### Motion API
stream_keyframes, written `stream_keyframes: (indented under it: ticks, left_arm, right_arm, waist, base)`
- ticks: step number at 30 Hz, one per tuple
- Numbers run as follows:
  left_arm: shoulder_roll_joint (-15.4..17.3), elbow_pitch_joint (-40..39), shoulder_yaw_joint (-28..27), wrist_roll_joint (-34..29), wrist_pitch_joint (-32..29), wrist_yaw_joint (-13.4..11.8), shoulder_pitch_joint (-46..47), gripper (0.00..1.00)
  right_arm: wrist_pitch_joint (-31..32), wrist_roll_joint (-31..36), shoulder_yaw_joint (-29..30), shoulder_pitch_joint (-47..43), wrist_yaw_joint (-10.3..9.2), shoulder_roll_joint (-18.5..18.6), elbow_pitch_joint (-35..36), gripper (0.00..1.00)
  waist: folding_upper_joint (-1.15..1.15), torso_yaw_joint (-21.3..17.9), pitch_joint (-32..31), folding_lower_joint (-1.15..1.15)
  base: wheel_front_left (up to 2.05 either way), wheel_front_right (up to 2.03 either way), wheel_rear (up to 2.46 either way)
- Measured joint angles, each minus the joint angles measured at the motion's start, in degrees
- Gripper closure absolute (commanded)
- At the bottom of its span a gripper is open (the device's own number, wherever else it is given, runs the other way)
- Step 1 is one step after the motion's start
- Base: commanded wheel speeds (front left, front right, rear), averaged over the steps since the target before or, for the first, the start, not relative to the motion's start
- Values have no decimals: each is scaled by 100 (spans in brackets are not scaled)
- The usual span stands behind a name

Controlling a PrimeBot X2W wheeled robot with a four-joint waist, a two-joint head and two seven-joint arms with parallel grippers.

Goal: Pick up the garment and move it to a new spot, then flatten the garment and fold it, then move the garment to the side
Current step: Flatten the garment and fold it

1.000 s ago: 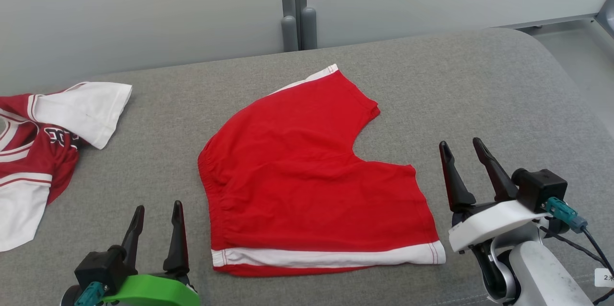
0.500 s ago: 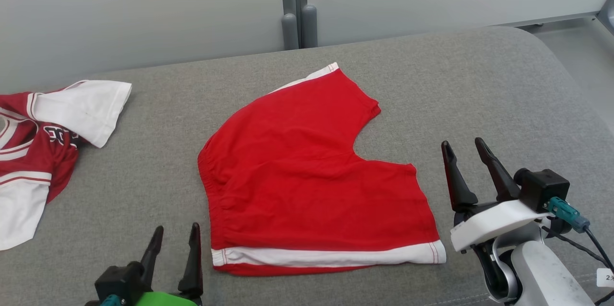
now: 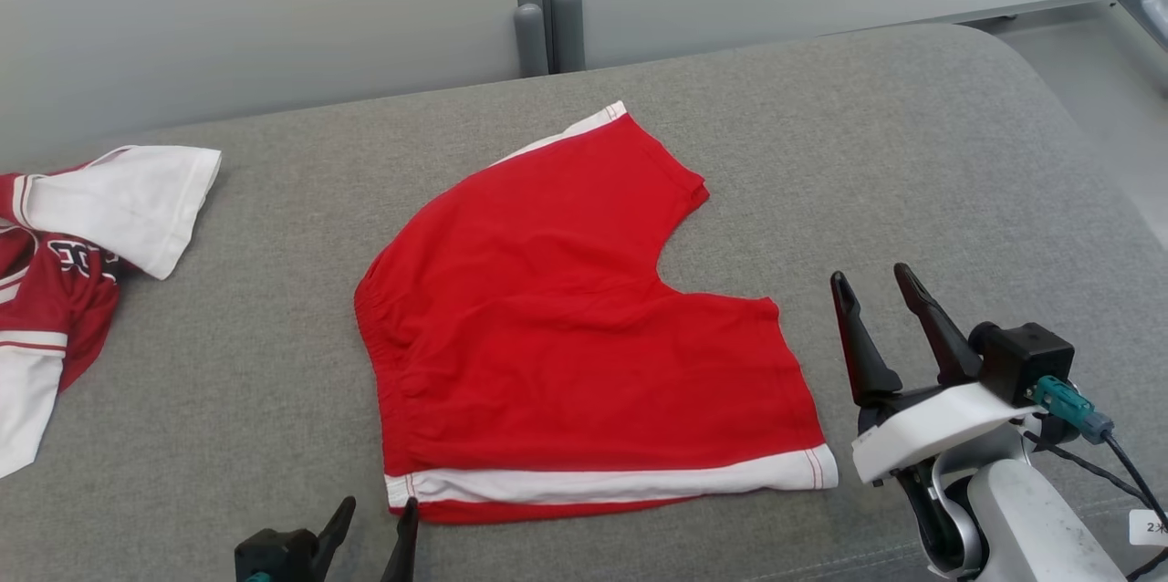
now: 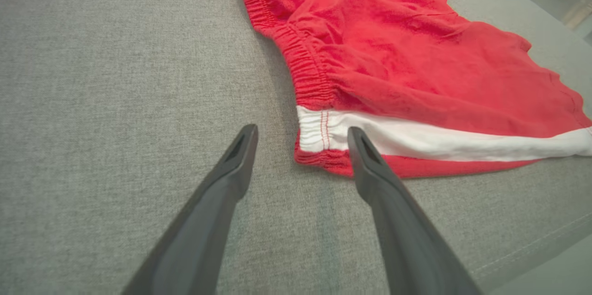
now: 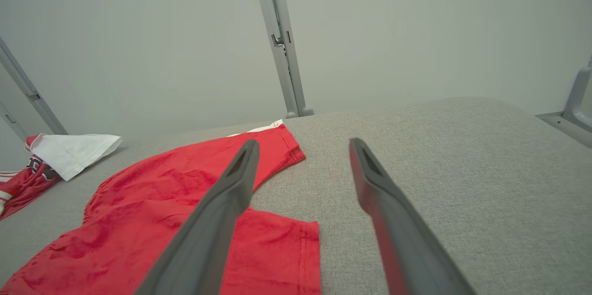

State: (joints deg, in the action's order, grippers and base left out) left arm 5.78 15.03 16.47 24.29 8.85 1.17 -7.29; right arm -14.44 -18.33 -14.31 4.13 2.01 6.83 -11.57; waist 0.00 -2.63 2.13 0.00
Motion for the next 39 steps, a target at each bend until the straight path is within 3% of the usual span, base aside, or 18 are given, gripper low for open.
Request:
stream_keyframes:
  ticks: [16,17,21,26,27,28,39]
  left_arm:
    - [12,517,32,9,-32,187,415,2]
    - [12,523,33,9,-30,192,416,9]
    - [11,522,36,9,30,235,419,21]
    - [4,514,152,9,81,298,430,57]
    - [-5,521,199,9,81,328,436,74]
    - [-21,527,210,9,81,336,437,100]
    - [-40,447,202,8,207,364,565,100]
  right_arm:
    - [0,51,169,19,44,0,-27,0]
    - [0,70,178,19,44,0,-30,0]
    - [0,75,233,19,44,-1,-40,0]
    - [0,75,305,17,48,-4,-58,0]
    - [0,75,318,17,48,-2,-69,0]
    - [0,75,308,17,54,-5,-93,0]
    - [68,64,16,-310,290,116,-808,0]
  waist:
    - [0,-260,253,0]
    - [0,-261,258,0]
    - [0,-254,276,0]
    - [0,-211,295,0]
    - [0,-193,298,0]
    - [0,-176,300,0]
    - [0,-110,323,0]
  base:
    - [0,0,0]
    - [0,0,0]
    - [0,0,0]
    - [0,0,0]
    - [0,0,0]
    - [0,0,0]
    - [0,0,0]
